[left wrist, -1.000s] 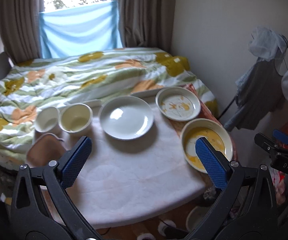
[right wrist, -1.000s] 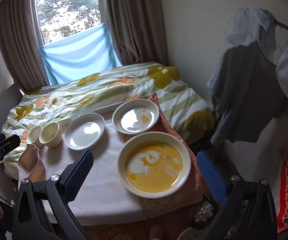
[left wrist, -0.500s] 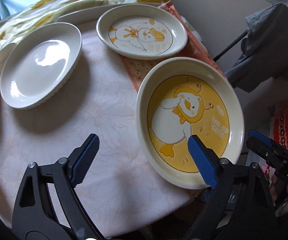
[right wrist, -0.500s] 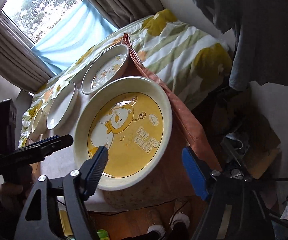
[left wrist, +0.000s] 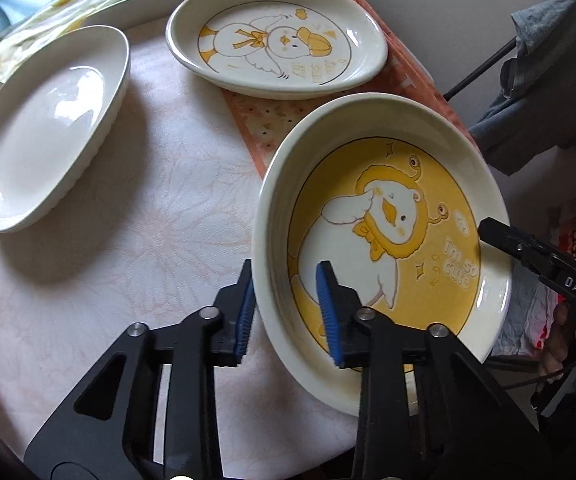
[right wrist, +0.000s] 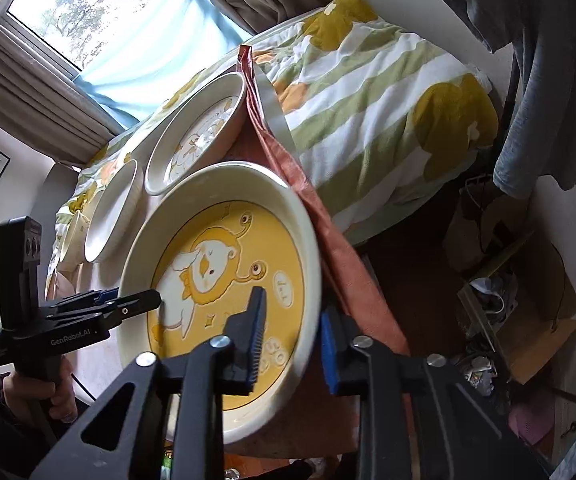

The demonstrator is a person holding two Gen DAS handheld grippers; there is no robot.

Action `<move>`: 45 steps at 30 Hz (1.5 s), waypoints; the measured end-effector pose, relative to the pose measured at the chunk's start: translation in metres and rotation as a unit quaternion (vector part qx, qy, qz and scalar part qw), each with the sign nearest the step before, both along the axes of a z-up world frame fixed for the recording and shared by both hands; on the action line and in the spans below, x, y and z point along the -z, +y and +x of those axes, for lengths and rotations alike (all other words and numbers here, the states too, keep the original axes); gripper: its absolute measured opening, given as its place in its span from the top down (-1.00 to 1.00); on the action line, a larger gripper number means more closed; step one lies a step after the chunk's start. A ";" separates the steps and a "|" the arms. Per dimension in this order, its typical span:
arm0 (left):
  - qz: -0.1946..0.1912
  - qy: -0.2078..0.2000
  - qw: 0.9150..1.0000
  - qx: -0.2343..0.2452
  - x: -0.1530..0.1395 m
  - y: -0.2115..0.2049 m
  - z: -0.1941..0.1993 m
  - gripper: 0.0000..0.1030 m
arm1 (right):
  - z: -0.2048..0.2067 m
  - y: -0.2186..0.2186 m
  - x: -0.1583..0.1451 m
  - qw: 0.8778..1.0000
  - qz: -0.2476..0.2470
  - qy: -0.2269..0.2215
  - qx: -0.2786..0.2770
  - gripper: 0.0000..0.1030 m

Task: Organize plates and bowls
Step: 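Grasp the rim of the yellow lion-print plate with both grippers, then lift the lion plate, carry it beside the pink basin, lower and open both grippers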

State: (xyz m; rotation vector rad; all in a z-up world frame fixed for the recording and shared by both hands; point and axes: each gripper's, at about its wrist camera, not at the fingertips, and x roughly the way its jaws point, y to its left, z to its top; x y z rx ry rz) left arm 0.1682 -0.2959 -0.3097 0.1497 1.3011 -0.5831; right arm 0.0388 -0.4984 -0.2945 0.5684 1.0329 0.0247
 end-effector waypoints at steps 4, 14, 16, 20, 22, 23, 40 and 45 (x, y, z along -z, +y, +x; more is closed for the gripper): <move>-0.006 0.000 1.000 -0.007 0.001 -0.002 0.001 0.60 | 0.002 -0.006 0.004 1.000 -0.001 0.000 -0.003 0.80; 0.007 -0.034 0.999 0.000 -0.013 0.004 -0.009 0.60 | 0.006 -0.004 -0.003 1.000 -0.020 0.002 -0.017 0.80; 0.003 -0.040 0.999 -0.003 -0.021 0.007 -0.011 0.60 | 0.007 -0.002 -0.008 1.000 -0.022 -0.003 -0.021 0.80; -0.004 -0.059 0.998 -0.017 -0.044 0.021 -0.016 0.60 | 0.010 0.004 -0.024 0.999 -0.032 -0.015 -0.037 0.80; -0.007 -0.069 0.997 -0.031 -0.058 0.031 -0.021 0.60 | 0.013 0.012 -0.036 0.998 -0.036 -0.022 -0.048 0.80; -0.010 -0.075 0.996 -0.040 -0.066 0.038 -0.023 0.60 | 0.015 0.017 -0.043 0.997 -0.038 -0.028 -0.055 0.80; 0.000 -0.103 0.978 -0.179 -0.102 0.244 -0.052 0.60 | 0.047 0.197 -0.078 0.976 -0.042 -0.056 -0.204 0.79; 0.000 -0.091 0.978 -0.187 -0.073 0.290 -0.051 0.60 | 0.056 0.247 -0.051 0.974 -0.037 -0.030 -0.222 0.79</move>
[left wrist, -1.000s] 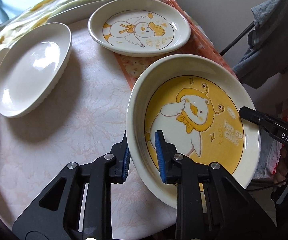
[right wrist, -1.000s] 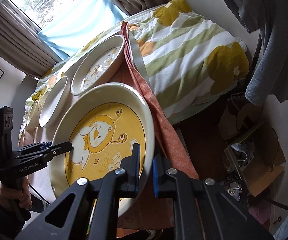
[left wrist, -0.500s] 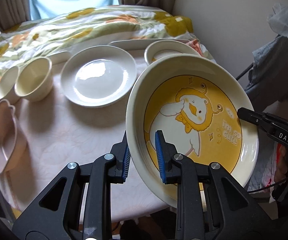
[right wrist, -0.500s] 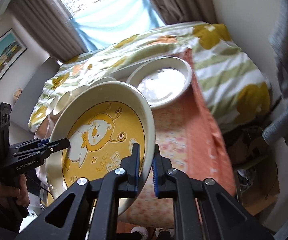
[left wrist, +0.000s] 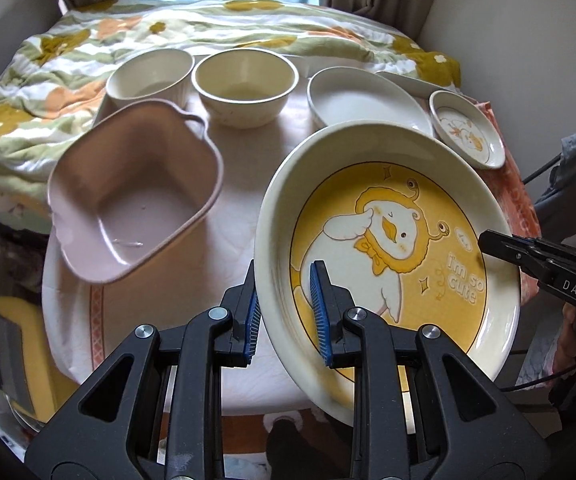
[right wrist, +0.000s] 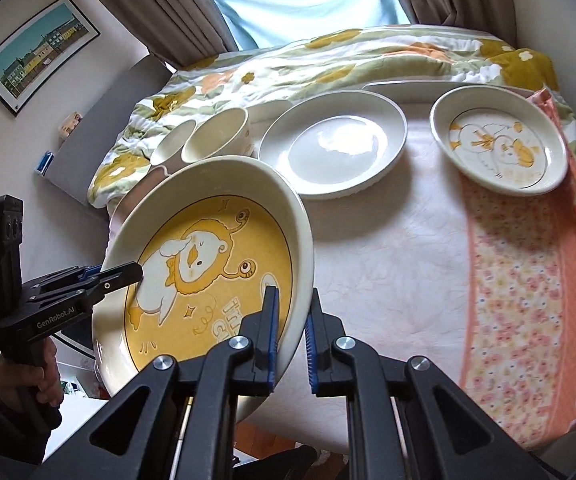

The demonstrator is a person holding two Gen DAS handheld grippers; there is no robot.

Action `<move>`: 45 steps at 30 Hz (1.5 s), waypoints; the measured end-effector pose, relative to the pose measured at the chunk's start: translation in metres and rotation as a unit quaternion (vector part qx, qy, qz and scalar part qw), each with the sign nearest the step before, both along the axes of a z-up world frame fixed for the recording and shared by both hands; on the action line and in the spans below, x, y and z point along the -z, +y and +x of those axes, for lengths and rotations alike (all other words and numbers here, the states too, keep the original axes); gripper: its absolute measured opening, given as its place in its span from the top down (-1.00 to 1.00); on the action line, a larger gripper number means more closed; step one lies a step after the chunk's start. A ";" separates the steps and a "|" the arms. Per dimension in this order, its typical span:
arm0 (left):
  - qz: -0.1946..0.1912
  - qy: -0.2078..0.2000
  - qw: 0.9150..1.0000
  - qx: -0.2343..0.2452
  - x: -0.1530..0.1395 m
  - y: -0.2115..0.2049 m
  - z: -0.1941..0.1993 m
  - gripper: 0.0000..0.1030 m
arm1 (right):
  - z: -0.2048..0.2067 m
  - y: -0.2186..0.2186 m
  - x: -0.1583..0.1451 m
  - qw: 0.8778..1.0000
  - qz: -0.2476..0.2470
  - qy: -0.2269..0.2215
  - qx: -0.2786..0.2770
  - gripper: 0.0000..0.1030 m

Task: Organize plates and bowls
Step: 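Lift the lion plate, carry it beside the pink basin, lower and open both grippers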

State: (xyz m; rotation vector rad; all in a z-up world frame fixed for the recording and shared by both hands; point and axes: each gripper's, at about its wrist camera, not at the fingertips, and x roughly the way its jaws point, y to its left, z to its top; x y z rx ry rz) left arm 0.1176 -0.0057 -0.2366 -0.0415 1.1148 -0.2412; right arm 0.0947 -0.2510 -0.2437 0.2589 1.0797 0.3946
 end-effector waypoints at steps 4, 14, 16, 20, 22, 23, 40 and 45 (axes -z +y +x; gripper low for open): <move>0.003 0.006 1.000 0.011 0.031 0.019 0.003 0.60 | 0.006 0.030 0.022 1.000 -0.019 0.007 0.001 0.79; 0.013 -0.003 1.000 0.024 0.066 0.038 0.012 0.68 | 0.016 0.054 0.059 0.999 -0.034 0.000 0.010 0.79; 0.002 -0.004 1.000 0.018 0.067 0.041 0.013 0.73 | 0.015 0.056 0.062 0.999 -0.043 0.000 0.009 0.79; -0.001 -0.006 1.000 0.015 0.068 0.045 0.013 0.76 | 0.014 0.055 0.063 0.999 -0.040 -0.003 0.013 0.79; 0.000 -0.007 1.000 0.015 0.069 0.044 0.012 0.76 | 0.015 0.056 0.063 0.999 -0.043 -0.002 0.014 0.79; -0.001 -0.007 1.000 0.014 0.069 0.044 0.012 0.76 | 0.014 0.055 0.063 0.999 -0.045 -0.003 0.014 0.79; 0.039 -0.010 0.999 -0.016 0.042 0.050 -0.005 -0.83 | 0.002 0.052 0.047 0.997 -0.059 -0.039 0.032 -1.00; 0.025 -0.016 1.000 -0.004 0.006 0.044 -0.018 -0.83 | -0.011 0.049 0.014 0.990 -0.098 -0.093 0.035 -0.99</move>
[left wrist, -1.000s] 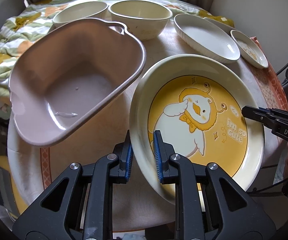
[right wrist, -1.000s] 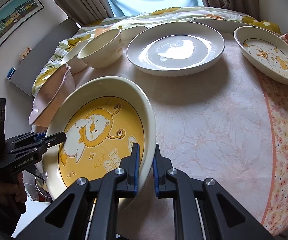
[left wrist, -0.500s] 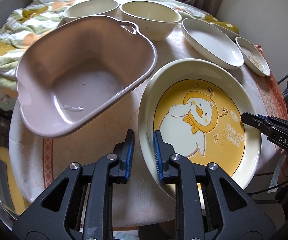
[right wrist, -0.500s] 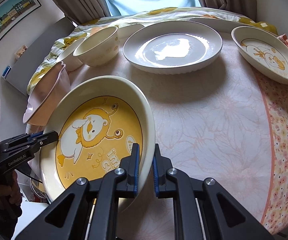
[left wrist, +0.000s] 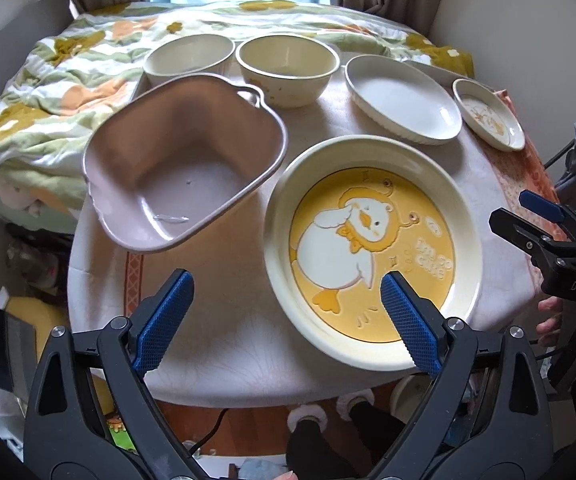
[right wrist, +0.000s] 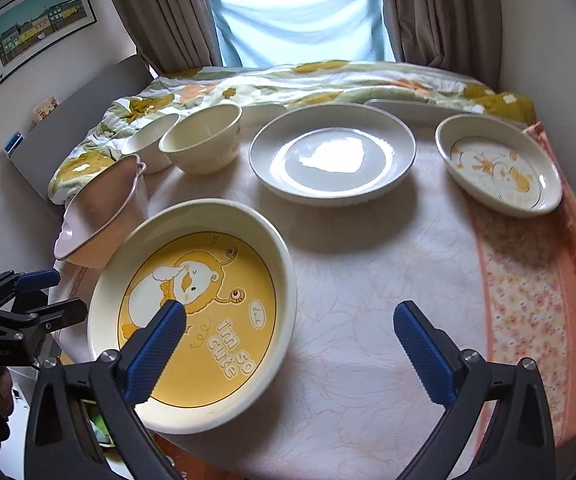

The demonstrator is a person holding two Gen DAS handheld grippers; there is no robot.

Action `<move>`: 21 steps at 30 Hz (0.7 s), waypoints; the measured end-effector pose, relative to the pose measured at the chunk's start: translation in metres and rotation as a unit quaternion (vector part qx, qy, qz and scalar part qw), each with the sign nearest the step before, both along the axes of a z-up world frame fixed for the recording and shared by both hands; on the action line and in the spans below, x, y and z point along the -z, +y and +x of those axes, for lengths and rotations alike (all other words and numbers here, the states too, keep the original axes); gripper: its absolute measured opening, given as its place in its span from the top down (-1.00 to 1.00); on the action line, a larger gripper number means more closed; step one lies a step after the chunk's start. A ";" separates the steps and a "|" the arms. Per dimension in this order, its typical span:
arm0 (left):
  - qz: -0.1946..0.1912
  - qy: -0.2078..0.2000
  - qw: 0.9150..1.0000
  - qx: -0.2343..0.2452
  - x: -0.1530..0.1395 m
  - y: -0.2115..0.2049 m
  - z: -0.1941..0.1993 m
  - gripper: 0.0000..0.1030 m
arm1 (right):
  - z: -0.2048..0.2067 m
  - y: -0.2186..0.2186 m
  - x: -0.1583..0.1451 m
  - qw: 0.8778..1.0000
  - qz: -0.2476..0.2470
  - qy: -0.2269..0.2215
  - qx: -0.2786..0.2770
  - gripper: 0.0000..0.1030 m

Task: Organize plates and bowls
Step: 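Lift the lion plate, carry it beside the pink basin, lower and open both grippers, then grasp the rim of the large plain white plate with both grippers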

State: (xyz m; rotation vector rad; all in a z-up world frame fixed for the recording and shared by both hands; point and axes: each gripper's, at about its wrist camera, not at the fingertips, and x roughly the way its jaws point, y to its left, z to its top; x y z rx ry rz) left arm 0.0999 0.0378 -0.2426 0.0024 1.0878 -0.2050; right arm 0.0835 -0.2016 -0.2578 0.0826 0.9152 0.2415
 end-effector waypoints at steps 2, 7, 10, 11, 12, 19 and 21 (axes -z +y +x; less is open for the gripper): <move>0.000 -0.008 1.000 0.000 -0.022 -0.006 0.000 -0.83 | -0.005 -0.004 -0.021 1.000 -0.008 -0.012 -0.002 -0.99; -0.025 -0.062 0.998 0.009 -0.077 -0.021 0.009 -0.83 | 0.004 -0.020 -0.082 1.000 -0.029 -0.005 -0.009 -1.00; -0.054 -0.088 0.995 0.009 -0.099 -0.031 0.015 -0.83 | 0.005 -0.042 -0.117 0.999 -0.019 -0.044 0.013 -1.00; -0.059 -0.089 0.994 0.004 -0.104 -0.034 0.018 -0.83 | 0.009 -0.049 -0.128 0.998 -0.025 -0.057 0.017 -1.00; -0.064 -0.089 0.994 0.000 -0.108 -0.038 0.023 -0.83 | 0.013 -0.055 -0.136 0.997 -0.032 -0.064 0.014 -1.00; -0.069 -0.079 0.993 -0.045 -0.109 -0.073 0.061 -0.83 | 0.076 -0.094 -0.152 0.996 -0.048 -0.046 -0.061 -1.00; -0.065 -0.067 0.993 -0.067 -0.103 -0.084 0.073 -0.83 | 0.098 -0.108 -0.147 0.995 -0.039 -0.038 -0.088 -1.00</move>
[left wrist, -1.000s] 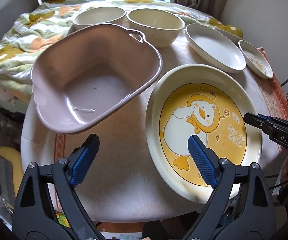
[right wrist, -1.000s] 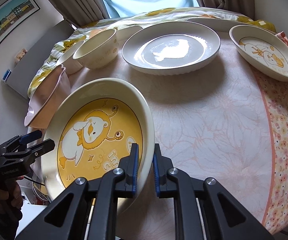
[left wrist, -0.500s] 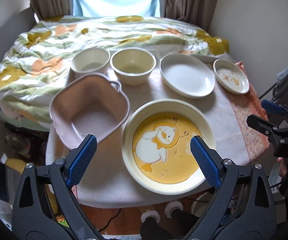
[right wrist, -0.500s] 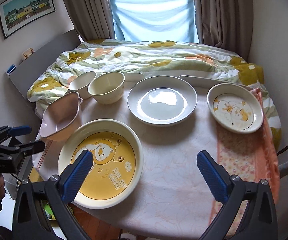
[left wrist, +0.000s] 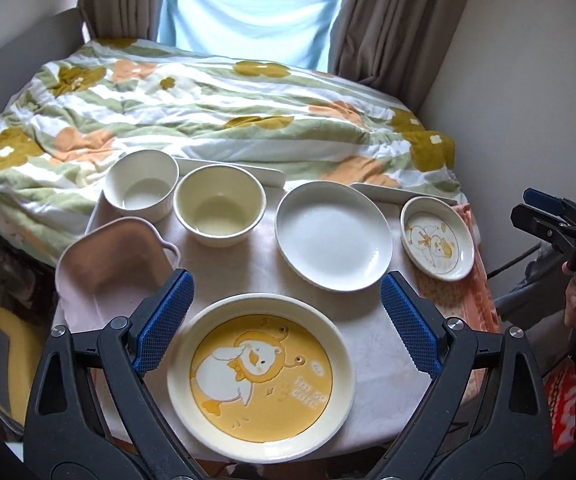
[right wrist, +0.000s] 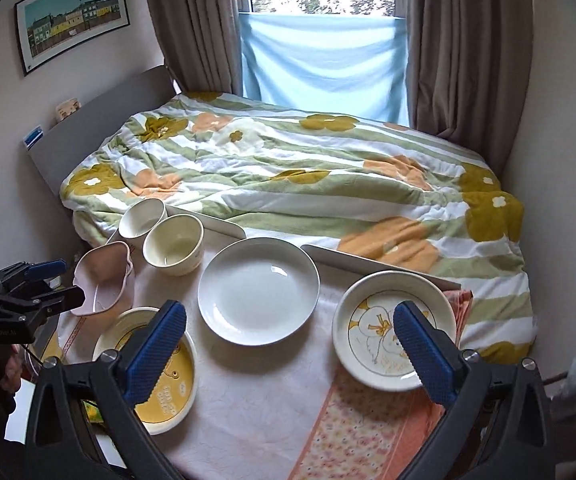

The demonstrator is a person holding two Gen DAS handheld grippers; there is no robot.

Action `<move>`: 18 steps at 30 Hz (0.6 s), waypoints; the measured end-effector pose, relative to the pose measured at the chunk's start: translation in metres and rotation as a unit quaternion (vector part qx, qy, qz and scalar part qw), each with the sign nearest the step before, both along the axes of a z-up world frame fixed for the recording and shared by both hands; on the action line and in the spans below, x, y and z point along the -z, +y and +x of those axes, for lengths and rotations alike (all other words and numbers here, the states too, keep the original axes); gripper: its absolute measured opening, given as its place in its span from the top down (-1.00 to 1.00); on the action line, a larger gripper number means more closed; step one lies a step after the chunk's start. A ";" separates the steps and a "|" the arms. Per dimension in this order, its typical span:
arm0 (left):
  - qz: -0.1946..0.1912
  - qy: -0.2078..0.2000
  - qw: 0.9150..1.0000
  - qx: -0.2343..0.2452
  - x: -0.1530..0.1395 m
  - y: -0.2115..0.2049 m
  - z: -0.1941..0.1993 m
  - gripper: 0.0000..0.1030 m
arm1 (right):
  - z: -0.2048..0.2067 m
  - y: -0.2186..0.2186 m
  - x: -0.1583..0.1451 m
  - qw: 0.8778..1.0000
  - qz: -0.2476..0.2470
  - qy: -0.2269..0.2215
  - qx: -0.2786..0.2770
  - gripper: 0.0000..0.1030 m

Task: Organize plates and bowls
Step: 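Grasp the rim of the large plain white plate with both grippers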

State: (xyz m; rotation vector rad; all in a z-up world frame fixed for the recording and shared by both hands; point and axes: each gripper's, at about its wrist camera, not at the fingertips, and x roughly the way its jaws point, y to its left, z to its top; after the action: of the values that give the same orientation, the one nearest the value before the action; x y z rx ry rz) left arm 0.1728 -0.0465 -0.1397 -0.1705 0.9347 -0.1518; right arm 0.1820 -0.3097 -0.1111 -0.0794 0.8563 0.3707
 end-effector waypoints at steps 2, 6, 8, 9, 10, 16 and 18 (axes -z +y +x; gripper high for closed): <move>-0.003 0.013 1.000 -0.021 0.009 -0.011 0.011 -0.83 | 0.024 -0.014 0.008 0.999 0.010 0.014 -0.028 -1.00; -0.017 0.048 0.997 -0.064 0.035 -0.034 0.038 -0.83 | 0.072 -0.028 0.032 0.996 0.021 0.047 -0.079 -1.00; -0.021 0.068 0.995 -0.077 0.050 -0.042 0.051 -0.83 | 0.095 -0.029 0.049 0.992 0.023 0.069 -0.101 -1.00; -0.022 0.075 0.994 -0.081 0.058 -0.045 0.056 -0.83 | 0.105 -0.028 0.058 0.990 0.025 0.080 -0.111 -1.00; -0.023 0.083 0.993 -0.084 0.065 -0.047 0.062 -0.83 | 0.115 -0.027 0.067 0.988 0.026 0.090 -0.121 -1.00; -0.038 0.124 0.988 -0.089 0.108 -0.048 0.095 -0.77 | 0.160 -0.017 0.125 0.974 0.036 0.163 -0.155 -0.53; -0.045 0.134 0.986 -0.083 0.121 -0.047 0.104 -0.48 | 0.170 -0.014 0.144 0.969 0.040 0.185 -0.160 -0.34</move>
State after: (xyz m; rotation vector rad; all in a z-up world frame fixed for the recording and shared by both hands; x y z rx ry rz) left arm 0.2765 -0.0934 -0.2611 -0.3584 1.1768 -0.0155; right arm 0.3524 -0.3235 -0.2548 -0.0753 1.2013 0.7379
